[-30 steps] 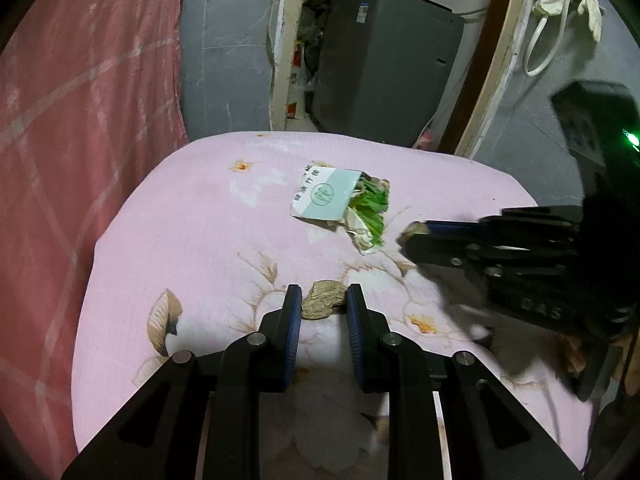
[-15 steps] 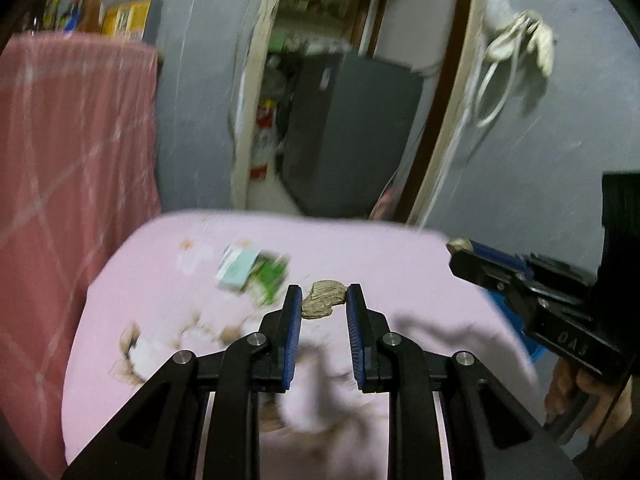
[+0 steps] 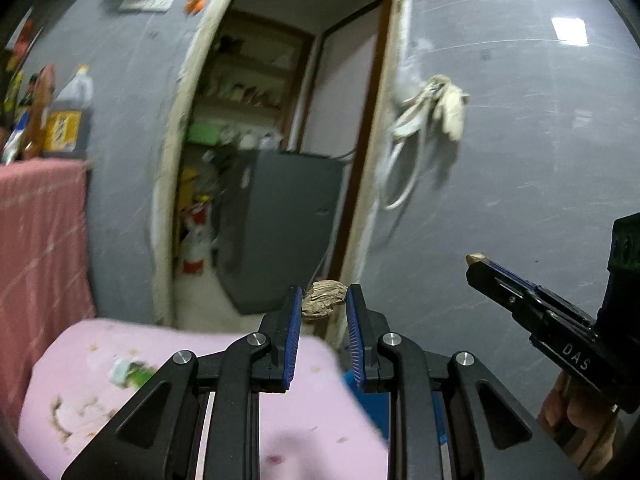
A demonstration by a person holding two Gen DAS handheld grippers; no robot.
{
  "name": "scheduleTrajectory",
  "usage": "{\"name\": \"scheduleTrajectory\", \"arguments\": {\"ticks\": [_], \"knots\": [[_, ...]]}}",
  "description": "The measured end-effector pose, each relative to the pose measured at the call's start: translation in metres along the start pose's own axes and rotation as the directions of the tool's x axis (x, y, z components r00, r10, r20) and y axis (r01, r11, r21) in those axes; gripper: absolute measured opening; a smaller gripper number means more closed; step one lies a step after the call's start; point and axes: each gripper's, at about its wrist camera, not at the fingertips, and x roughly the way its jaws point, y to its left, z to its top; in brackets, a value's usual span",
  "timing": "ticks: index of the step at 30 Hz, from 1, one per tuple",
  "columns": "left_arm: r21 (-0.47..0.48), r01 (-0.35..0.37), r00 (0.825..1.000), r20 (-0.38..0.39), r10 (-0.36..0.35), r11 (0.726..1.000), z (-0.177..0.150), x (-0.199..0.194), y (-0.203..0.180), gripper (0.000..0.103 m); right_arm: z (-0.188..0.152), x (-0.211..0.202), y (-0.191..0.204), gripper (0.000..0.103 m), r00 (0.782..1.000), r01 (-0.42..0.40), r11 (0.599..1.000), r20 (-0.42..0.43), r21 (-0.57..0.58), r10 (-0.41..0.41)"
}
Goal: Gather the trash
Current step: 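Carry leaf and lump over the blue bucket and open both tools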
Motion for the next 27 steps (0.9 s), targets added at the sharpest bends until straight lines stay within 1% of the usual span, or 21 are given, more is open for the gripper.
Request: {"name": "scheduleTrajectory", "arguments": {"ticks": [3,6,11,16,20,23,24,27], "knots": [[0.033,0.039,0.999,0.017,-0.039,0.999,0.002,0.005,-0.027,0.019,0.003,-0.015,-0.015,0.016,0.998,0.048,0.999,0.028,0.005,-0.048],[0.055,0.072,0.997,0.009,-0.073,0.996,0.003,0.015,-0.05,0.019,0.001,-0.03,-0.036,0.016,0.995,0.093,0.995,0.04,0.028,-0.094],[0.08,0.118,0.993,-0.038,-0.115,0.99,-0.003,0.043,-0.08,0.019,-0.012,-0.047,-0.07,0.016,0.988,0.15,0.986,0.026,0.071,-0.152],[0.084,0.148,0.986,-0.085,-0.141,0.985,-0.016,0.07,-0.1,0.019,-0.03,-0.053,-0.097,0.016,0.98,0.2,0.975,-0.001,0.102,-0.201],[0.079,0.156,0.98,-0.141,-0.144,0.985,-0.03,0.093,-0.109,0.019,-0.045,-0.051,-0.113,0.016,0.974,0.225,0.966,-0.038,0.124,-0.222],[0.072,0.155,0.971,-0.196,-0.138,0.985,-0.042,0.112,-0.116,0.019,-0.059,-0.048,-0.125,0.016,0.97,0.241,0.959,-0.079,0.146,-0.232],[0.07,0.154,0.967,-0.216,-0.135,0.986,-0.046,0.117,-0.119,0.019,-0.065,-0.045,-0.13,0.016,0.967,0.247,0.957,-0.099,0.153,-0.234],[0.061,0.146,0.947,-0.298,-0.121,0.987,-0.06,0.139,-0.121,0.019,-0.081,-0.037,-0.141,0.016,0.96,0.258,0.949,-0.156,0.181,-0.232]]}}
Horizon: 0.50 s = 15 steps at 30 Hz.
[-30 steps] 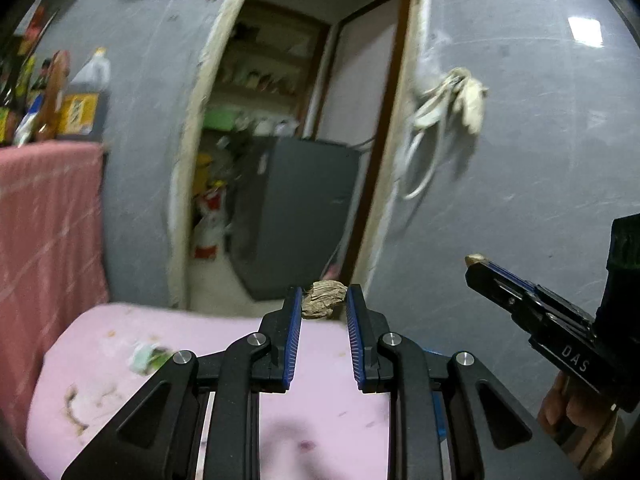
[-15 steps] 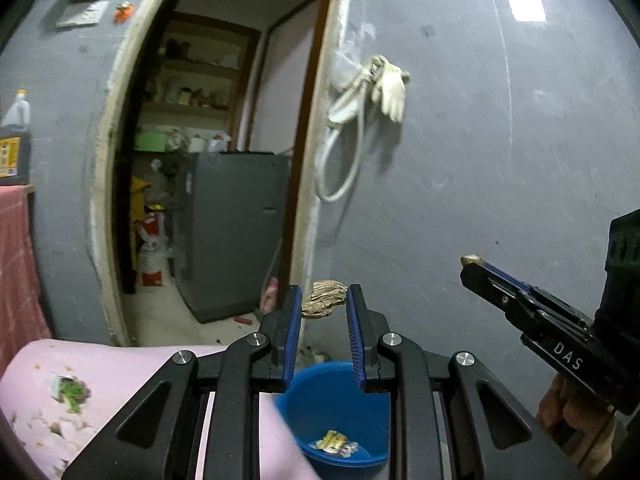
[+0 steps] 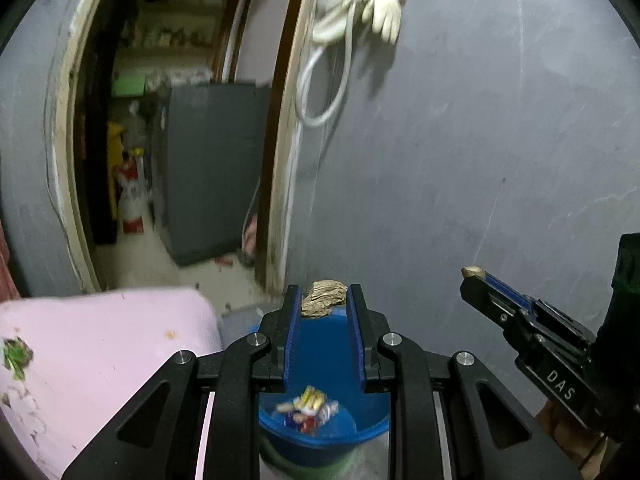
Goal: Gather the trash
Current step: 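Carry leaf and lump over the blue bucket and open both tools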
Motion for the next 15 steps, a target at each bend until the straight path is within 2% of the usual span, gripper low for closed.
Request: {"name": "scheduleTrajectory", "arguments": {"ticks": [6,9,15], "knots": [[-0.038,0.002,0.989,-0.147,-0.008,0.999,-0.018,0.044,0.004,0.019,-0.024,0.024,-0.02,0.016,0.995,0.017,0.999,-0.1,0.051,-0.011],[-0.039,-0.006,0.975,-0.22,-0.003,0.999,-0.029,0.064,0.007,0.019,-0.035,0.036,-0.027,0.016,0.989,0.021,0.997,-0.148,0.069,-0.011],[-0.062,-0.013,0.951,-0.309,-0.007,0.998,-0.051,0.093,0.011,0.019,-0.051,0.054,-0.036,0.017,0.977,0.032,0.995,-0.214,0.091,-0.012]]}}
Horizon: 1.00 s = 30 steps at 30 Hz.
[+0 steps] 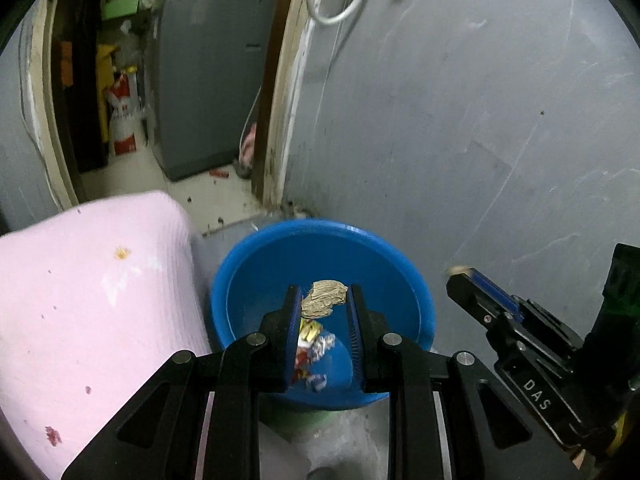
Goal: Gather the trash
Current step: 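Carry leaf and lump over the blue bucket and open both tools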
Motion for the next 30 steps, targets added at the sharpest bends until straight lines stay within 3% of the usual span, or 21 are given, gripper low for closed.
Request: {"name": "scheduleTrajectory", "arguments": {"ticks": [12,17,26,30], "knots": [[-0.094,0.014,0.993,-0.115,-0.024,0.996,-0.01,0.032,0.014,0.02,-0.019,0.028,-0.008,0.017,0.993,-0.004,0.999,-0.117,0.034,0.008],[-0.113,0.024,0.992,-0.121,-0.038,0.993,-0.011,0.032,0.017,0.03,-0.017,0.024,-0.006,0.021,0.993,0.002,0.999,-0.114,0.036,0.002],[-0.155,0.062,0.995,-0.072,-0.074,0.986,-0.003,0.011,0.016,0.04,-0.009,0.006,0.002,0.038,0.997,0.017,1.0,-0.07,0.025,-0.015],[-0.147,0.057,0.998,0.004,-0.058,0.987,0.0,-0.017,0.023,0.051,0.002,-0.012,0.013,0.055,0.999,0.031,1.0,-0.011,0.004,-0.031]]}}
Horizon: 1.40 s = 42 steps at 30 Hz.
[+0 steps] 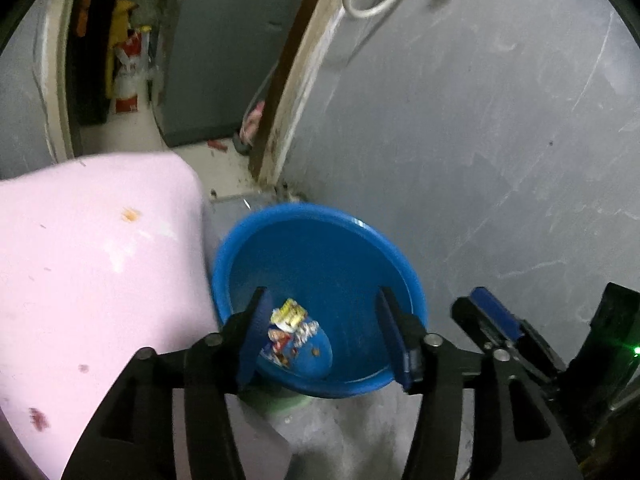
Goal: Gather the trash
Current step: 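Carry leaf and lump over the blue bucket and open both tools, then move both tools back over the remaining trash on the table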
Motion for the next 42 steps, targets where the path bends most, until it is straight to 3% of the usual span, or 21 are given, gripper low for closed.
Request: {"name": "scheduleTrajectory", "arguments": {"ticks": [2,5,7,9,13,15,17,24,33,37,40,42], "knots": [[0.004,-0.01,0.999,0.041,0.01,1.0,0.004,-0.016,0.004,0.053,0.007,-0.009,0.007,0.057,1.0,-0.001,1.0,0.029,-0.01,0.001],[0.002,-0.036,0.992,0.118,0.036,0.999,0.01,-0.046,0.013,0.06,0.019,-0.024,0.02,0.072,0.997,-0.005,1.0,0.077,-0.026,0.007],[0.0,-0.053,0.985,0.167,0.052,0.999,0.014,-0.067,0.02,0.069,0.027,-0.035,0.031,0.086,0.993,-0.017,0.999,0.116,-0.04,0.022],[-0.007,-0.075,0.971,0.228,0.075,0.997,0.015,-0.092,0.03,0.081,0.033,-0.046,0.043,0.094,0.988,-0.023,0.998,0.152,-0.056,0.031],[-0.028,-0.119,0.939,0.322,0.122,0.992,0.022,-0.136,0.05,0.084,0.045,-0.063,0.07,0.103,0.975,-0.057,0.995,0.209,-0.081,0.073],[-0.04,-0.145,0.922,0.358,0.15,0.989,0.022,-0.157,0.059,0.096,0.049,-0.07,0.084,0.103,0.969,-0.065,0.993,0.23,-0.099,0.086],[-0.057,-0.173,0.896,0.405,0.181,0.983,0.018,-0.18,0.064,0.1,0.053,-0.075,0.099,0.103,0.964,-0.075,0.99,0.246,-0.117,0.102],[-0.072,-0.259,0.817,0.516,0.258,0.963,0.003,-0.25,0.09,0.101,0.059,-0.087,0.155,0.103,0.929,-0.127,0.977,0.326,-0.172,0.178],[-0.142,-0.367,0.727,0.573,0.379,0.919,-0.019,-0.302,0.147,0.101,0.056,-0.073,0.231,0.103,0.889,-0.232,0.945,0.344,-0.229,0.302],[-0.196,-0.386,0.716,0.552,0.427,0.901,-0.028,-0.305,0.186,0.101,0.051,-0.055,0.265,0.103,0.888,-0.263,0.925,0.306,-0.273,0.343],[-0.231,-0.396,0.717,0.526,0.457,0.889,-0.037,-0.304,0.211,0.101,0.044,-0.037,0.286,0.103,0.894,-0.277,0.911,0.266,-0.304,0.361],[-0.254,-0.405,0.73,0.488,0.478,0.878,-0.043,-0.297,0.23,0.101,0.039,-0.024,0.297,0.103,0.9,-0.287,0.902,0.231,-0.322,0.369]]}}
